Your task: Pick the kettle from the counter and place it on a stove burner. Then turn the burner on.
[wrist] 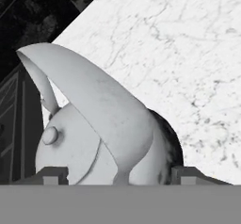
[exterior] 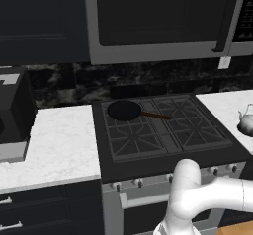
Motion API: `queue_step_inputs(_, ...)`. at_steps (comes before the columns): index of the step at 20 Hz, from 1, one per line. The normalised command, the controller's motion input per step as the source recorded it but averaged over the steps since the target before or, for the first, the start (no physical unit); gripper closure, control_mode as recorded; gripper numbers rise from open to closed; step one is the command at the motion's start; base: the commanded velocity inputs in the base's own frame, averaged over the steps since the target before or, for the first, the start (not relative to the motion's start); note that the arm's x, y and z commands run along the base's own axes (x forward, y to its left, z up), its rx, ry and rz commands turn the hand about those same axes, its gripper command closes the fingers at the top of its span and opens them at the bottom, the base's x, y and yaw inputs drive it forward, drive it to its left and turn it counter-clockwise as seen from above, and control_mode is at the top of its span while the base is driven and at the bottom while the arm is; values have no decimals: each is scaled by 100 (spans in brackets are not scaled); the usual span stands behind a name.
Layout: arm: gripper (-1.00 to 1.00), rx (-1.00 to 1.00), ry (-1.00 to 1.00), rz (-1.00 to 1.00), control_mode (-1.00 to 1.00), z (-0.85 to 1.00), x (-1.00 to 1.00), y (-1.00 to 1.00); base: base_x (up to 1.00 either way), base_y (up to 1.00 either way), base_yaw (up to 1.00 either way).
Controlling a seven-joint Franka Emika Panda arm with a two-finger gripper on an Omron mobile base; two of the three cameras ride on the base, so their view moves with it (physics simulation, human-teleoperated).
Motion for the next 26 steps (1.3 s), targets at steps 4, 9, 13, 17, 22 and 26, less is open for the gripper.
queue_step_inputs(4,100,0,-3,0,-100,-24,2,17,0,0,0)
queue_step_inputs(9,100,0,0,0,-100,0,10,0,0,0,0)
queue_step_inputs(13,100,0,0,0,-100,0,3,0,0,0,0)
queue_step_inputs(17,100,0,0,0,-100,0,-1,3,0,0,0)
queue_step_inputs(22,100,0,-7,0,-100,36,-27,19,0,0,0)
queue_step_inputs(26,100,-1,-9,0,-100,56,-37,33,0,0,0)
